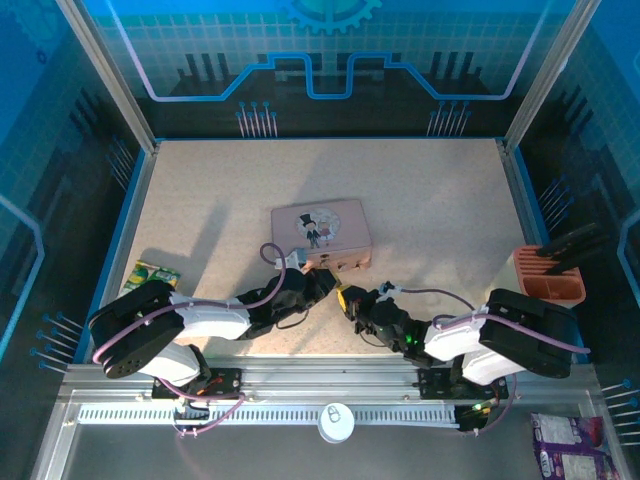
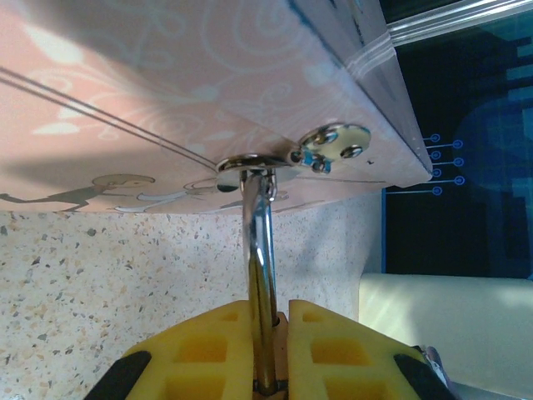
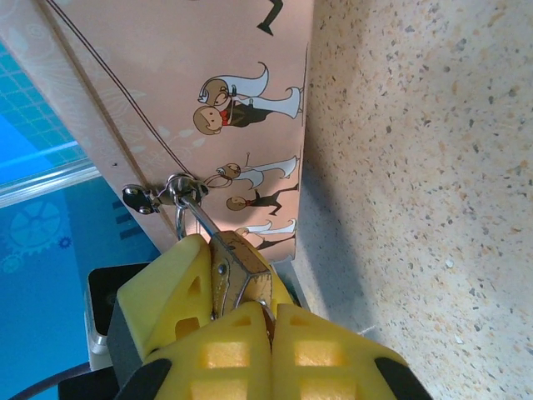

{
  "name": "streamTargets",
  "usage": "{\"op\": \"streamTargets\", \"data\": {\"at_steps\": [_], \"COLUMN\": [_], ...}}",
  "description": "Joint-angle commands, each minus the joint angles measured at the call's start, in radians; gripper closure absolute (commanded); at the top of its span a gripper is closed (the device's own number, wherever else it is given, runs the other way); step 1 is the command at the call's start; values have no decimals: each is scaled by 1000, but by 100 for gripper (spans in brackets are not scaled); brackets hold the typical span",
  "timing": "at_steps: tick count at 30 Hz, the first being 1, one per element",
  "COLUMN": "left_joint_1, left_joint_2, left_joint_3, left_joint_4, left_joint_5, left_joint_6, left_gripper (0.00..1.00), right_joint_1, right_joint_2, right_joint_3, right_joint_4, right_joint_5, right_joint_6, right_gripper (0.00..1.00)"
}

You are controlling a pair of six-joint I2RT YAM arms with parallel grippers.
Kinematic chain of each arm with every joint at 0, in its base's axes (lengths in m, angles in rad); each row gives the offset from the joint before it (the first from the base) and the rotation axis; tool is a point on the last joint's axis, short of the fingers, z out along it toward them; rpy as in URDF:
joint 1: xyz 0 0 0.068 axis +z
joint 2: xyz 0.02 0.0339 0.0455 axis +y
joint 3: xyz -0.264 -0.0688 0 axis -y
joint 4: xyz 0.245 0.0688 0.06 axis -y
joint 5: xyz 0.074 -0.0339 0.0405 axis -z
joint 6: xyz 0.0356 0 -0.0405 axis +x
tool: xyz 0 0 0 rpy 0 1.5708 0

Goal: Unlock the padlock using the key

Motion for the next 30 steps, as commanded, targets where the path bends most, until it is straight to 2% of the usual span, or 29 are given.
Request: {"op": "streamTargets", "data": {"at_steps": [1,4,5,10,12,16,17,19,22,25,30], "left_joint_1": [-23,-24,-24,-21,-12,5,10,21,30,38,56], "left_joint_2": [-23,-22,-25,-73,-92,-131,-136,-139,-142,-149,-157], "left_joint_3": [42,44,40,52,46,40,39,35,31,32,51], "left_joint_4": [111,109,104,-40,-80,-146,-153,-153,-158,-176,-228], "left_joint_5": [34,34,27,-23,-38,-61,-61,-53,-47,-38,-2], "left_joint_6": [-8,-6,-4,20,18,25,27,26,19,20,23], "left_gripper": [100,100,100,100,100,100,100,100,100,100,100], "right_joint_1": [7,-3,-11,-57,-65,-76,-79,-92,-132,-178,-176], "right_joint_2": [12,10,3,-69,-136,-339,-390,-470,-550,-575,-561], "right_joint_3": [41,43,41,44,54,116,128,128,125,148,182], "right_joint_4": [55,55,38,-153,-296,-781,-866,-956,-1001,-980,-867], "right_joint_5": [-18,-34,-52,-170,-185,-142,-110,-59,-28,-69,-131], "right_joint_6": [-40,-61,-64,-99,-135,-233,-274,-344,-510,-771,-1212], "right_gripper": [100,99,95,84,77,49,45,44,47,45,45]}}
